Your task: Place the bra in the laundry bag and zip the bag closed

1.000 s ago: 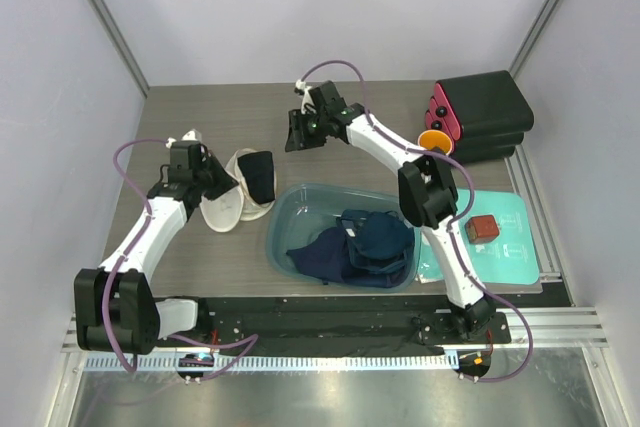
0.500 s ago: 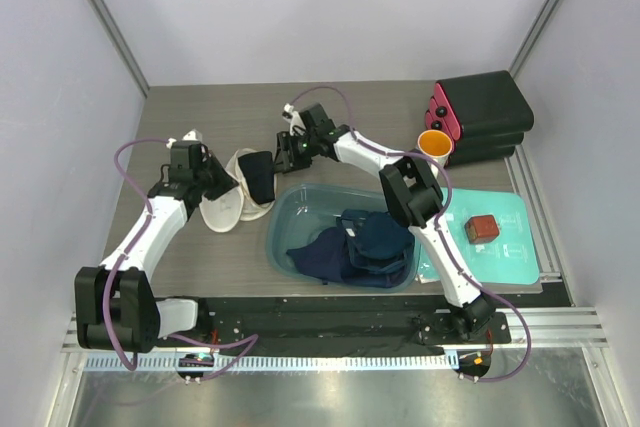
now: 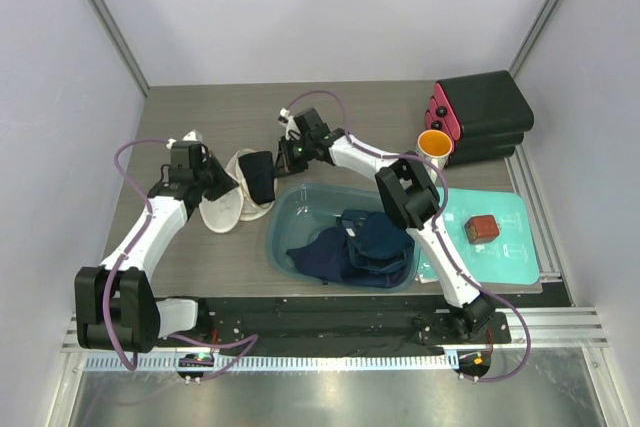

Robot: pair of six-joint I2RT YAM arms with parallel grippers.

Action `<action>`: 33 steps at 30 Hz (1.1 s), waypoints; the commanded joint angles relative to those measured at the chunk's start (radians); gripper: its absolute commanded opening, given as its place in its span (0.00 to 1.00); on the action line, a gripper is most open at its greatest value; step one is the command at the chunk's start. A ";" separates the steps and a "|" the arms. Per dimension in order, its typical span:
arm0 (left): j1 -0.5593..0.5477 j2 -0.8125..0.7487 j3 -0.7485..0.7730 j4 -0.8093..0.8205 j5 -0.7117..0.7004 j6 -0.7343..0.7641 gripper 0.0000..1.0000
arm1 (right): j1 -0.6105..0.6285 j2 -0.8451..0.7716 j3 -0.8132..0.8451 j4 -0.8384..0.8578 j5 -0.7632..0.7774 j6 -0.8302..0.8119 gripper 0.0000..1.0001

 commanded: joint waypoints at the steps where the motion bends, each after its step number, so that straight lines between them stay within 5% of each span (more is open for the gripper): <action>1: -0.002 -0.038 0.021 0.003 -0.011 -0.004 0.00 | 0.004 -0.126 0.024 -0.065 0.111 -0.040 0.01; 20: 0.007 -0.151 0.108 -0.065 0.029 -0.028 0.00 | 0.049 -0.223 0.274 -0.501 0.414 -0.163 0.01; 33: 0.025 -0.154 0.096 -0.063 0.024 -0.024 0.00 | 0.106 -0.329 0.242 -0.513 0.487 -0.215 0.01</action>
